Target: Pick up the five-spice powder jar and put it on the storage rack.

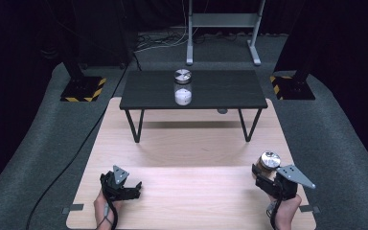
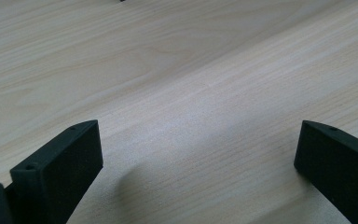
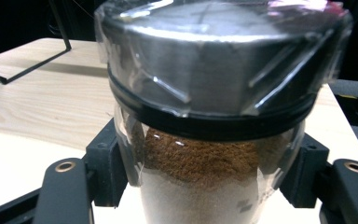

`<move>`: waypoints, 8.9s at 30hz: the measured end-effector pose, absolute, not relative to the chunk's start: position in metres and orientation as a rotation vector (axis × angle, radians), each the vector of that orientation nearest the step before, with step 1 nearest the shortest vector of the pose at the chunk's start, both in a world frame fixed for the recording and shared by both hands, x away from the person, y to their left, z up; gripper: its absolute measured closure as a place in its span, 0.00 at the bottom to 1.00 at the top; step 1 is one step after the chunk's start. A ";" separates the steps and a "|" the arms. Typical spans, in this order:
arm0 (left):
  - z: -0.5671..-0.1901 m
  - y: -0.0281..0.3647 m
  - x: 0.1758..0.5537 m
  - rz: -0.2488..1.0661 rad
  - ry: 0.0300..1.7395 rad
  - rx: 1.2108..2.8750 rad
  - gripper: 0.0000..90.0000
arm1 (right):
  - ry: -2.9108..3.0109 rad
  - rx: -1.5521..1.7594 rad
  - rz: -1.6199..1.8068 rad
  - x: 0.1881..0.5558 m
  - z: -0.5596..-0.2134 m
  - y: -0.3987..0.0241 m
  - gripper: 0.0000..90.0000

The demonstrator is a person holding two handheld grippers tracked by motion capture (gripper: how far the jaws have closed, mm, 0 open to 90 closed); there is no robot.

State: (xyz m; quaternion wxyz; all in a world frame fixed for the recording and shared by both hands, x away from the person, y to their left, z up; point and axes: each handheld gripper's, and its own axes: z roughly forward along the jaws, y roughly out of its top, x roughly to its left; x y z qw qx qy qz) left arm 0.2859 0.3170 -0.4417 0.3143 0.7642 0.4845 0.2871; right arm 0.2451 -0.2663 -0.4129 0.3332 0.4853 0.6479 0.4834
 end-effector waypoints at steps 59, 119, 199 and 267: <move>-0.442 0.318 0.287 0.754 1.272 2.016 0.01 | 1.765 1.085 1.452 0.336 -0.306 -0.263 0.33; -0.442 0.316 0.285 0.768 1.258 2.022 0.01 | 1.928 1.039 1.394 0.463 -0.260 -0.178 0.33; -0.443 0.315 0.284 0.777 1.253 2.023 0.01 | 1.965 1.016 1.392 0.484 -0.269 -0.158 0.33; -0.443 0.313 0.283 0.787 1.268 2.016 0.00 | 1.902 1.467 1.161 0.255 -0.448 -0.280 0.00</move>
